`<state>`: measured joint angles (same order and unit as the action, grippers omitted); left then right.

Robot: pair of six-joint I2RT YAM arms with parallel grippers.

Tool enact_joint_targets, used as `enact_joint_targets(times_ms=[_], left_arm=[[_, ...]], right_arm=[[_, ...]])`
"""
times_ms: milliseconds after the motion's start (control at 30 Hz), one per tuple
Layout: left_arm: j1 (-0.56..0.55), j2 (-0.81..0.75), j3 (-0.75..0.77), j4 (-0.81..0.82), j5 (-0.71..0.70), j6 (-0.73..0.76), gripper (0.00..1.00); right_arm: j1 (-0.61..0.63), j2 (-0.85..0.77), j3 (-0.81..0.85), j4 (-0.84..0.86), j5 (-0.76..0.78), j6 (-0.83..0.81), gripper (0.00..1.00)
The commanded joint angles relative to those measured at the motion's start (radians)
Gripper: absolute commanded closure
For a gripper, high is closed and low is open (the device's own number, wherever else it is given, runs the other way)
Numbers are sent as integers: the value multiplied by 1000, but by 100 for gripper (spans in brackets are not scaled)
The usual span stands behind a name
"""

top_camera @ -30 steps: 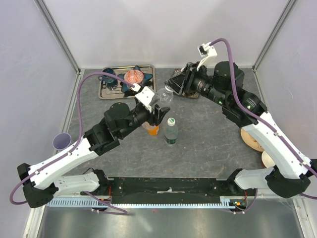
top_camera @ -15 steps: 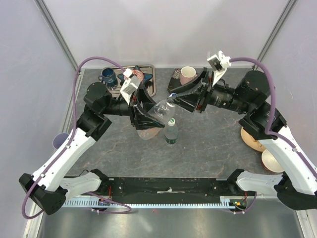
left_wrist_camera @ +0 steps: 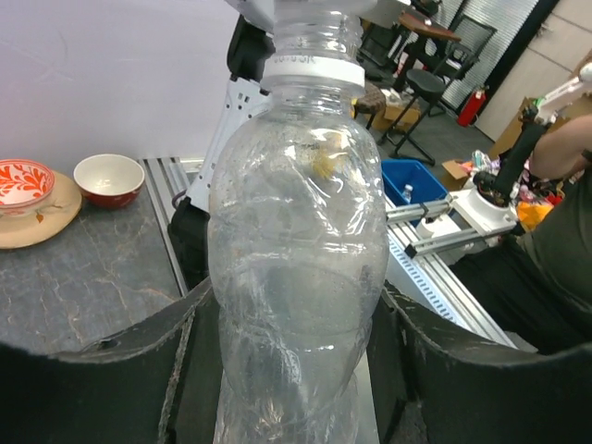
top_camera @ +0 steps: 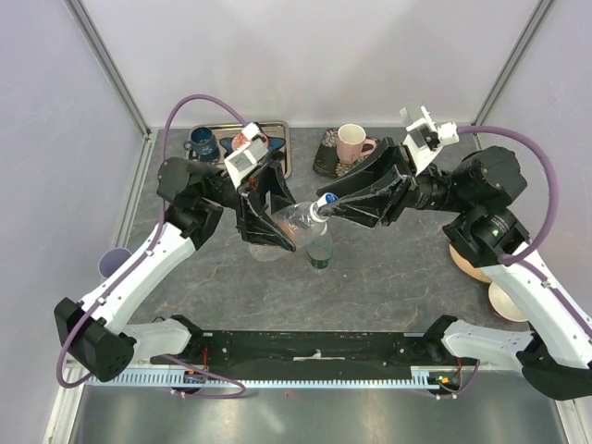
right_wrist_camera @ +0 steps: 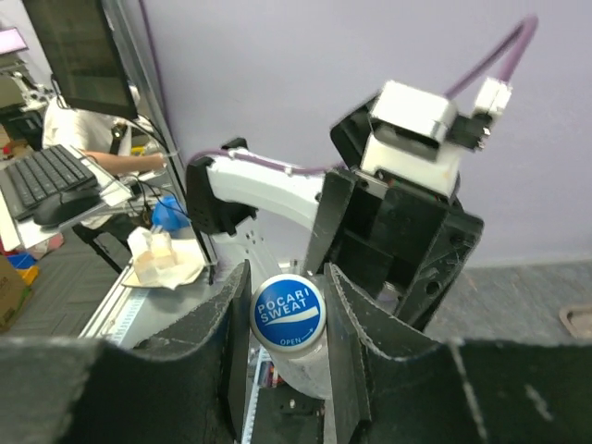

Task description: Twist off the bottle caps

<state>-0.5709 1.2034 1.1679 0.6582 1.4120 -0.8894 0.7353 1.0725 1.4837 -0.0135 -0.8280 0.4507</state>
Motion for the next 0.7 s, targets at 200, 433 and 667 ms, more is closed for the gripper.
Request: enact_joint_targets(times_ms=[200, 433, 667], left_arm=[[40, 27, -65, 96, -76, -145, 64], [74, -123, -93, -230, -186, 124, 65], [74, -413, -142, -568, -726, 503, 64]], right_arm=[[16, -49, 81, 74, 8, 20, 100], [15, -89, 89, -449, 1058, -155, 100], [-37, -161, -275, -542, 1322, -32, 100]])
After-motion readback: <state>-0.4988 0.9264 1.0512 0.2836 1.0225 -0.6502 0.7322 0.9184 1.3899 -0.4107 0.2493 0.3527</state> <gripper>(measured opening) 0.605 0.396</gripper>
